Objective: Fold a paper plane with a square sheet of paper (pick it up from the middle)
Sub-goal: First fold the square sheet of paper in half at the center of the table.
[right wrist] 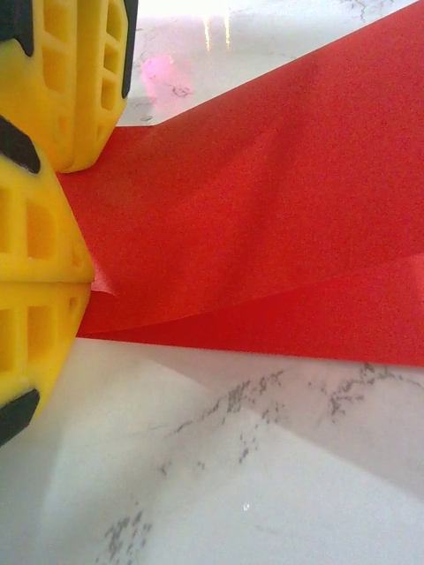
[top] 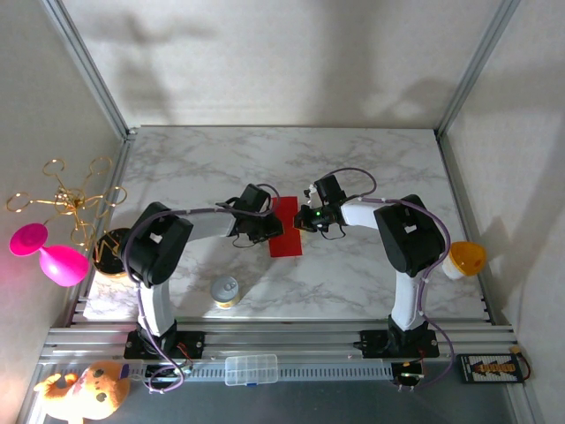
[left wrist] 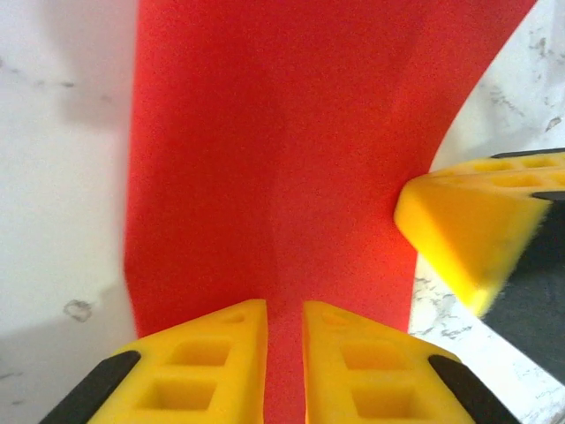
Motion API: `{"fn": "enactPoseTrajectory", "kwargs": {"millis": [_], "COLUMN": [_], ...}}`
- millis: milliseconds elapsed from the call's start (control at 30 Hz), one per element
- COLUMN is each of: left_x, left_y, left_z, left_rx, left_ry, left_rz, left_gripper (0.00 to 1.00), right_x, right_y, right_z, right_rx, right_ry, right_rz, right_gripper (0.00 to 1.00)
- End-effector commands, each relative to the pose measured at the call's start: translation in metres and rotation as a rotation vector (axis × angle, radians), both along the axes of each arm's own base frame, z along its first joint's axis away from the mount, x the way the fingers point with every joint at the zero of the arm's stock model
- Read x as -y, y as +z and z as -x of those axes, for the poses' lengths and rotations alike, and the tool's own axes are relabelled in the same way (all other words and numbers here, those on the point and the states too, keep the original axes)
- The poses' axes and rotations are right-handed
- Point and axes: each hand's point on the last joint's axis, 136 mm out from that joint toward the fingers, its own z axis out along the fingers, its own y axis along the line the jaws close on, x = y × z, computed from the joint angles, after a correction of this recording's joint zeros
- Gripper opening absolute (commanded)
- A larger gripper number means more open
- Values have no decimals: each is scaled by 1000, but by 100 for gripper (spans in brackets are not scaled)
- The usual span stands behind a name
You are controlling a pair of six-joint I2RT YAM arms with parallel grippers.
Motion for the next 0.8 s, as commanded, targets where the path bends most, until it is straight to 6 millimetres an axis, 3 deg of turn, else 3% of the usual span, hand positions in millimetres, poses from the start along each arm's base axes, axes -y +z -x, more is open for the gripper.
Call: {"fn": "enactPoseTrajectory", "kwargs": {"millis": [0, 167, 267, 467, 533, 633, 767], "left_x": [-23, -56, -68, -34, -21, -3, 9], "left_y": [-17, -32, -23, 41, 49, 42, 18], "left_z": [14, 29, 29, 12, 9, 9, 15], "left_rx": [-54, -88, -76, 39, 51, 26, -40], "left_ry": [11, 40, 47, 8, 1, -14, -23], "left_rz": [-26, -55, -45, 142, 166, 164, 137], "left_gripper": [18, 18, 18, 20, 20, 19, 18], "right_x": [91, 94, 95, 94, 93, 93, 94], "right_y": [-103, -105, -105, -102, -102, -103, -103], "right_z": [74, 77, 76, 74, 73, 74, 75], "right_rx": [-273, -286, -285, -280, -281, -284, -287], "right_ry": [-71, -80, -85, -94, -94, -95, -99], "right_rz": [455, 466, 471, 465, 463, 463, 461], "right_gripper": [4, 4, 4, 4, 4, 4, 4]}}
